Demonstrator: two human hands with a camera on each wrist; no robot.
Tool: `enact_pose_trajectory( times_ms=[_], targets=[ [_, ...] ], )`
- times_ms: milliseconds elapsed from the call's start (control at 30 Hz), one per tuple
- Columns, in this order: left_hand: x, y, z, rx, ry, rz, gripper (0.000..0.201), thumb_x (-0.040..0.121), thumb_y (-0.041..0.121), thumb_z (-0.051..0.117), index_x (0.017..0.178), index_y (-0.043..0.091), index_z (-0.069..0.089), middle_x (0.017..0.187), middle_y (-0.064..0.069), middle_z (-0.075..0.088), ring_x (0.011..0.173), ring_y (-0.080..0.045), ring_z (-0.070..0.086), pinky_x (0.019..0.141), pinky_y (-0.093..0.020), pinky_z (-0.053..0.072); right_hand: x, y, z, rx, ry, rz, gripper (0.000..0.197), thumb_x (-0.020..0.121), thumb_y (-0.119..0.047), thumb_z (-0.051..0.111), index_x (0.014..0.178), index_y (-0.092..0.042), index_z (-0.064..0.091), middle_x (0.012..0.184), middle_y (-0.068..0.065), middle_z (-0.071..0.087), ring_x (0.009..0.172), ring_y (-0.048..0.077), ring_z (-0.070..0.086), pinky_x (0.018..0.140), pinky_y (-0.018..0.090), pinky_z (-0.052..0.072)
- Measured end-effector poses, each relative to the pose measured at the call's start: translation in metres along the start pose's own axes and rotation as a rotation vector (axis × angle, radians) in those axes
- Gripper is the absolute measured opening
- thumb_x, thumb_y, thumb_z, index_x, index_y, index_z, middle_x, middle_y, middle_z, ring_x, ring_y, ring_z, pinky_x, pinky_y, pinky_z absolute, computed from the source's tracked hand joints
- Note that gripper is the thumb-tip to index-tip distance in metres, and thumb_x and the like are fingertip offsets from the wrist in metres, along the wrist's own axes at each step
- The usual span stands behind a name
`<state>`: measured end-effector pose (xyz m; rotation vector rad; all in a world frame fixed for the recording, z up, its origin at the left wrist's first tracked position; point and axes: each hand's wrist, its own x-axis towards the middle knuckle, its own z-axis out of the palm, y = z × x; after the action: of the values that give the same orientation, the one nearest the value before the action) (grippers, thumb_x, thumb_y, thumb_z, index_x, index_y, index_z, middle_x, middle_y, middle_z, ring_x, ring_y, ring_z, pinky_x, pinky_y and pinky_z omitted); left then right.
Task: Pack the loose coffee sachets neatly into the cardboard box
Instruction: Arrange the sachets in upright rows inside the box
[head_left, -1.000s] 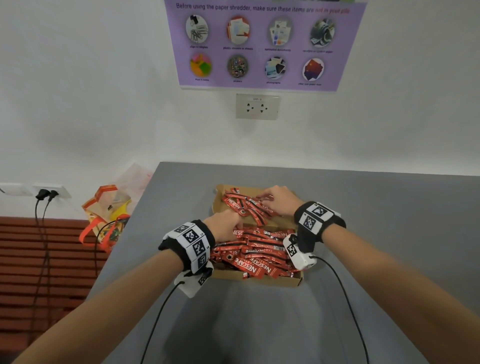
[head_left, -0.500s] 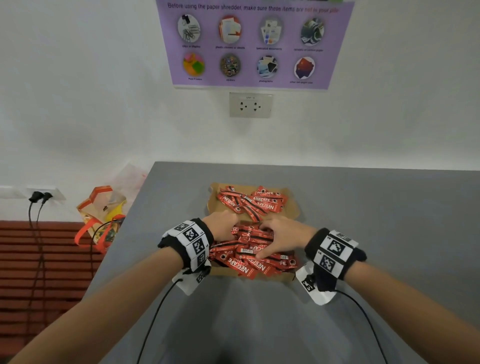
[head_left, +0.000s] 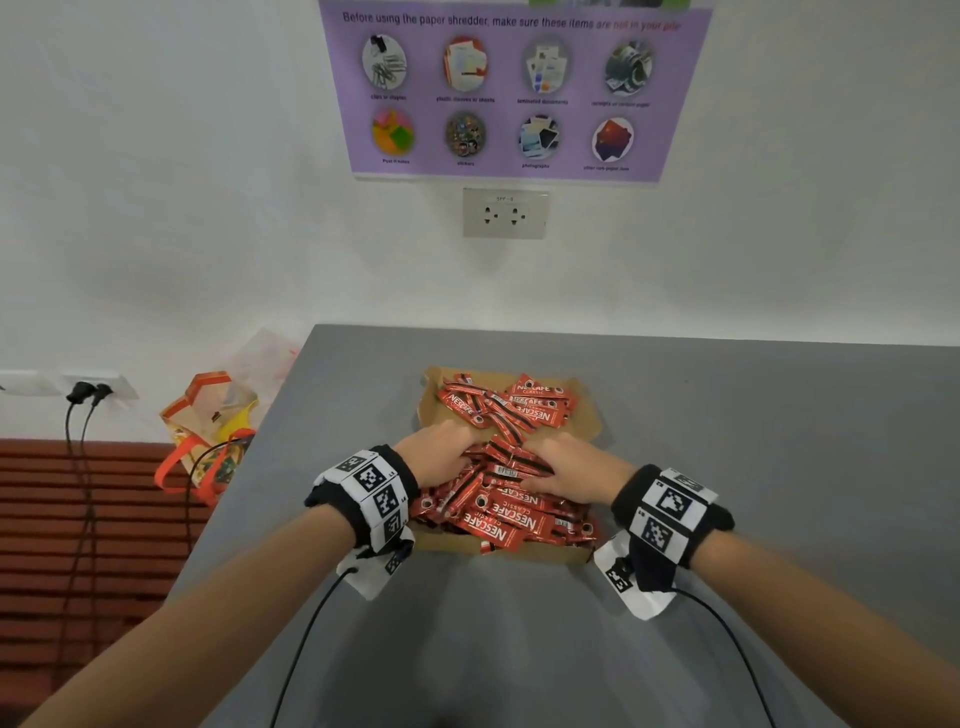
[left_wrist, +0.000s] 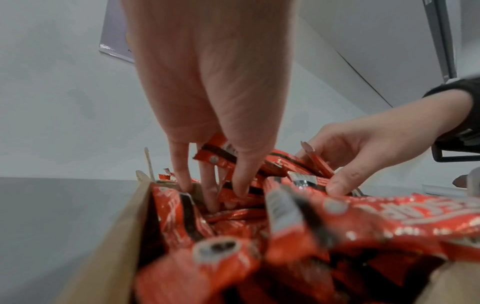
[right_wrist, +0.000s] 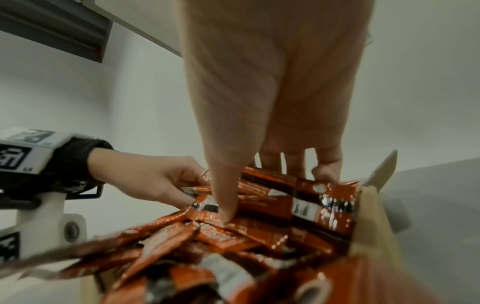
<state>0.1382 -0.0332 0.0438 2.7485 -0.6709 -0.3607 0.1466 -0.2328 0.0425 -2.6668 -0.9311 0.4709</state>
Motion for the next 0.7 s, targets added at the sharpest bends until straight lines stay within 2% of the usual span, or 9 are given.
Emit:
enact_pose_trajectory(
  times_ms=[67,133,267,333,433,500,567,633,700],
  targets=[
    [0.001,-0.001,0.000,-0.008,0.029,0.002,0.031,0.094,0.007,0.047,0.124,0.011,0.055,0.123,-0.004,0.060,0.109,-0.019,0.058,0.081,-0.015,0.037,0.000,0.001,0.000,0.019,0.012,-0.012,0.034,0.090,-0.030,0.059,0.119,-0.011,0.055,0.119,0.002,0.058,0.107,0.016,0.055,0.090,0.024,0.044],
    [0.002,-0.005,0.000,-0.029,0.043,-0.021,0.029,0.094,0.006,0.048,0.121,0.010,0.058,0.121,-0.005,0.061,0.108,-0.018,0.059,0.085,-0.017,0.041,0.000,0.002,-0.001,0.031,0.019,-0.011,0.031,0.092,-0.029,0.057,0.116,-0.011,0.057,0.116,0.002,0.060,0.103,0.015,0.057,0.089,0.026,0.047],
    [0.001,-0.016,-0.009,-0.088,0.053,-0.051,0.026,0.093,0.005,0.051,0.116,0.008,0.062,0.116,-0.005,0.064,0.105,-0.017,0.061,0.090,-0.026,0.049,0.001,0.006,-0.007,0.107,0.008,0.002,0.019,0.093,-0.026,0.055,0.103,-0.010,0.058,0.098,0.002,0.065,0.085,0.014,0.064,0.074,0.029,0.056],
    [-0.001,-0.019,-0.022,-0.098,0.040,-0.082,0.025,0.094,0.006,0.050,0.116,0.005,0.061,0.112,-0.007,0.064,0.095,-0.016,0.062,0.083,-0.023,0.049,-0.001,0.005,-0.015,0.112,0.026,-0.014,0.009,0.094,-0.024,0.054,0.094,-0.015,0.056,0.085,-0.004,0.061,0.074,0.010,0.061,0.064,0.019,0.051],
    [-0.001,-0.020,-0.043,-0.090,0.086,-0.108,0.018,0.094,0.007,0.049,0.105,0.001,0.062,0.101,-0.009,0.065,0.078,-0.014,0.055,0.069,-0.019,0.040,0.002,0.007,-0.032,0.126,0.083,0.000,0.011,0.094,-0.021,0.054,0.098,-0.012,0.057,0.084,-0.005,0.057,0.070,0.009,0.057,0.060,0.015,0.047],
    [0.005,-0.019,-0.050,-0.097,0.150,-0.137,0.017,0.095,0.005,0.047,0.102,0.000,0.061,0.096,-0.008,0.063,0.077,-0.016,0.054,0.069,-0.020,0.040,0.012,0.013,-0.039,0.105,0.143,0.021,0.015,0.094,-0.022,0.054,0.102,-0.011,0.058,0.089,-0.001,0.061,0.073,0.011,0.058,0.064,0.019,0.048],
    [0.015,-0.020,-0.047,-0.098,0.176,-0.183,0.019,0.094,0.000,0.044,0.102,0.000,0.060,0.095,-0.006,0.061,0.081,-0.019,0.058,0.072,-0.025,0.046,0.027,0.019,-0.041,0.069,0.165,0.059,0.019,0.094,-0.023,0.053,0.107,-0.009,0.058,0.096,0.005,0.065,0.081,0.016,0.061,0.074,0.028,0.051],
    [0.028,-0.021,-0.036,-0.079,0.168,-0.237,0.022,0.093,-0.003,0.041,0.104,0.000,0.059,0.104,-0.011,0.063,0.089,-0.024,0.062,0.080,-0.032,0.052,0.041,0.024,-0.040,0.046,0.148,0.100,0.022,0.095,-0.022,0.051,0.109,-0.007,0.058,0.101,0.009,0.065,0.088,0.020,0.062,0.082,0.033,0.051],
    [0.035,-0.020,-0.026,-0.065,0.155,-0.285,0.026,0.091,-0.008,0.039,0.108,-0.001,0.057,0.111,-0.017,0.060,0.098,-0.028,0.060,0.086,-0.036,0.051,0.053,0.027,-0.036,0.032,0.126,0.132,0.023,0.096,-0.019,0.049,0.113,-0.005,0.057,0.108,0.011,0.064,0.095,0.023,0.061,0.086,0.033,0.050]
  ],
)
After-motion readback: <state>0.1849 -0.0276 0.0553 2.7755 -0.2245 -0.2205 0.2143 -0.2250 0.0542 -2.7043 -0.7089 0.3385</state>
